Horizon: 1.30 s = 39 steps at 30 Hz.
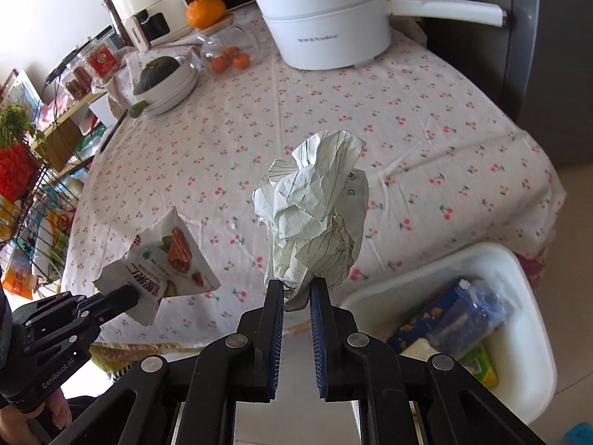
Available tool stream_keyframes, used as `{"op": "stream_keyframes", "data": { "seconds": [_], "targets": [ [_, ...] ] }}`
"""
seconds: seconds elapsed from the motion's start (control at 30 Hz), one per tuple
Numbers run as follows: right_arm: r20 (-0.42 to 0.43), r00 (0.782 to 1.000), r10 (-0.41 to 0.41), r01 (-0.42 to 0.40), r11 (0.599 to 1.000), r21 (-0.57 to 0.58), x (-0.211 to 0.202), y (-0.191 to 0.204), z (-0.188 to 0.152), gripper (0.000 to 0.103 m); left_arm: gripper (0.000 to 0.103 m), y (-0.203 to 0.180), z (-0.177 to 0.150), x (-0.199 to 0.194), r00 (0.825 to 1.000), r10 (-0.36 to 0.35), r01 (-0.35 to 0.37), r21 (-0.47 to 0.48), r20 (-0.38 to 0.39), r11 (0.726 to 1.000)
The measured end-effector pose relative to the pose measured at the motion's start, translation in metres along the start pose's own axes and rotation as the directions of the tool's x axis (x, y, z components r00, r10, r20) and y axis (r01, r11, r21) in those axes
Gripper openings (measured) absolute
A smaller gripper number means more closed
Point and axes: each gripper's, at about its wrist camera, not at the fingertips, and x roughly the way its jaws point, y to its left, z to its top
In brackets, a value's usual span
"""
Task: Collect trash
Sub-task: 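Carry the packet and tissue to the bin and release both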
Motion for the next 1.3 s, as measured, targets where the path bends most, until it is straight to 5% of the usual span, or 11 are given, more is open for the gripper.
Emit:
{"op": "stream_keyframes", "data": {
  "seconds": [0.37, 0.9, 1.0, 1.07, 1.13, 1.3],
  "targets": [
    [-0.06, 0.994, -0.096, 0.103, 0.986, 0.134, -0.022, -0.08, -0.04, 0.012, 0.003, -0.082, -0.009, 0.066, 0.988, -0.105, 0.118, 0.12, -0.113, 0.986],
    [-0.244, 0.959, -0.145, 0.189, 0.967, 0.17, 0.008, -0.124, -0.068, 0.014, 0.006, -0.105, -0.003, 0.122, 0.993, -0.058, 0.079, 0.215, -0.1, 0.973],
    [-0.272, 0.951, -0.146, 0.204, 0.958, 0.2, 0.012, -0.132, -0.071, 0.019, 0.019, -0.104, -0.002, 0.118, 0.995, -0.021, 0.043, 0.22, -0.1, 0.974],
    [-0.274, 0.951, -0.143, 0.209, 0.951, 0.229, 0.011, -0.137, -0.071, 0.044, 0.054, -0.1, -0.002, 0.11, 0.996, 0.004, 0.013, 0.202, -0.087, 0.979],
    [-0.25, 0.956, -0.152, 0.216, 0.943, 0.252, 0.004, -0.14, -0.07, 0.061, 0.073, -0.094, -0.003, 0.099, 0.997, 0.035, -0.023, 0.18, -0.062, 0.983],
    [-0.178, 0.96, -0.214, 0.253, 0.938, 0.236, -0.015, -0.129, -0.063, 0.072, 0.089, -0.076, -0.007, 0.071, 0.988, 0.138, -0.131, 0.096, -0.068, 0.987]
  ]
}}
